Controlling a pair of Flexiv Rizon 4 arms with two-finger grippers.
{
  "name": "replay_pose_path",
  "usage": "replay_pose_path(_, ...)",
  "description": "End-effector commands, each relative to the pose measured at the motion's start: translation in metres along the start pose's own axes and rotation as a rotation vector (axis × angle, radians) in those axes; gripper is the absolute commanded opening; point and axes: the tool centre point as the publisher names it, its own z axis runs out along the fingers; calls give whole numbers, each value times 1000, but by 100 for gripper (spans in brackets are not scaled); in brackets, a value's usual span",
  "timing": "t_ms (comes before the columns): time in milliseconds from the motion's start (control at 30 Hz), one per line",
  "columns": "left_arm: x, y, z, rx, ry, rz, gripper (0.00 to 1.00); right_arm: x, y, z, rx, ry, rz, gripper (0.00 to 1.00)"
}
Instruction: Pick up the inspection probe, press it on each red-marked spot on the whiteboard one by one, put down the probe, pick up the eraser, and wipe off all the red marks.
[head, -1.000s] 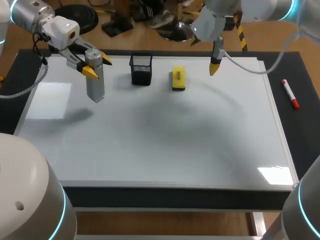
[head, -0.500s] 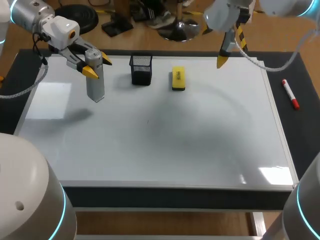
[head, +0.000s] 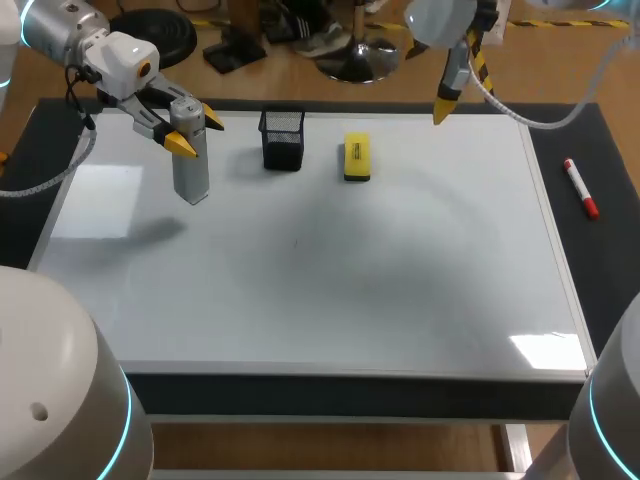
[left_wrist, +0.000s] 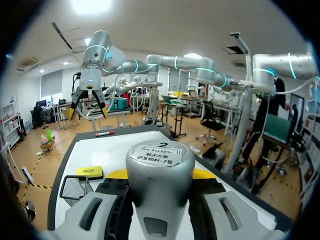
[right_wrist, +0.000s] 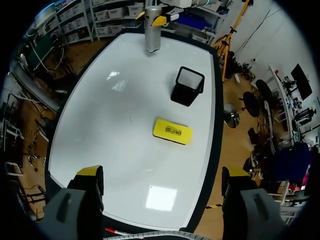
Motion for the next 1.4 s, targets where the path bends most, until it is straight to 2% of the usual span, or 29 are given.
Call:
replay_pose_path(33,0,-2,0,-3,-1,-1,0,-3,0,-1,6,10,0,100)
replay_pose_path(900,0,-2,0,-3,-1,-1,0,-3,0,-1,6,10,0,100)
replay_pose_path(1067,-14,-9,-3,-21,-110,-21,0,-3,0,-1,6,10,0,100)
replay_pose_path(1133,-19,-10,-4,-39,-173,-68,0,-3,0,-1,6,10,0,100)
replay_pose_path(1400,-32,-19,-22,-11,-386,-150,0,-3,0,-1,6,10,0,100)
